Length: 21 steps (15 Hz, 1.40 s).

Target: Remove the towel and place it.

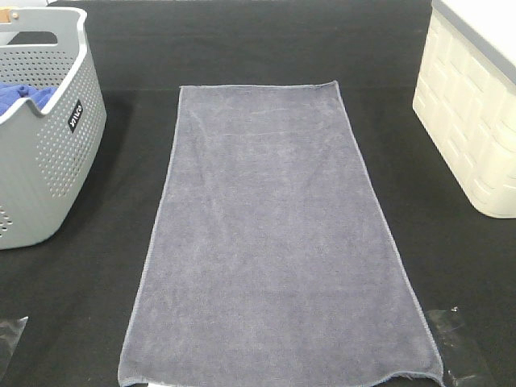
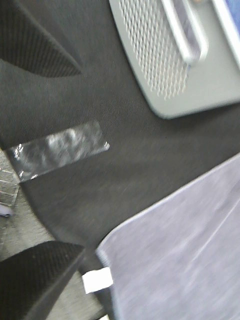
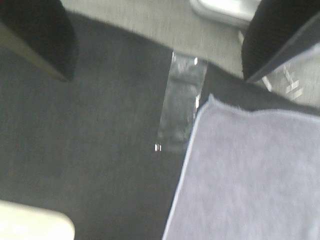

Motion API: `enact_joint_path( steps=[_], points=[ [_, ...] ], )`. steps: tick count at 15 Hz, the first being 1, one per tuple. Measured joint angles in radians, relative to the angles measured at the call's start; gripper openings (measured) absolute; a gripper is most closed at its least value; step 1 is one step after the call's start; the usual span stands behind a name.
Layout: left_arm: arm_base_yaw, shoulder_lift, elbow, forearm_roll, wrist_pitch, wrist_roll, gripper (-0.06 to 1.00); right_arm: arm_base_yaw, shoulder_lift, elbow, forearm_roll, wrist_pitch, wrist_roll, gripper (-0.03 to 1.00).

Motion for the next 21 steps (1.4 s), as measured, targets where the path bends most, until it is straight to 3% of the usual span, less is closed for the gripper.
enact_joint_path(
  steps=[3, 17, 21],
  points=[
    [0.0, 0.0, 0.003, -0.04, 0.003, 0.065, 0.85, 0.0, -0.085, 0.003, 0.0, -0.013, -0.001, 0.83],
    [0.006, 0.0, 0.003, -0.041, 0.005, 0.068, 0.85, 0.0, -0.094, 0.004, 0.0, -0.013, -0.001, 0.83],
    [0.153, -0.04, 0.003, -0.041, 0.006, 0.069, 0.85, -0.052, -0.096, 0.004, 0.0, -0.013, -0.001, 0.83]
  ],
)
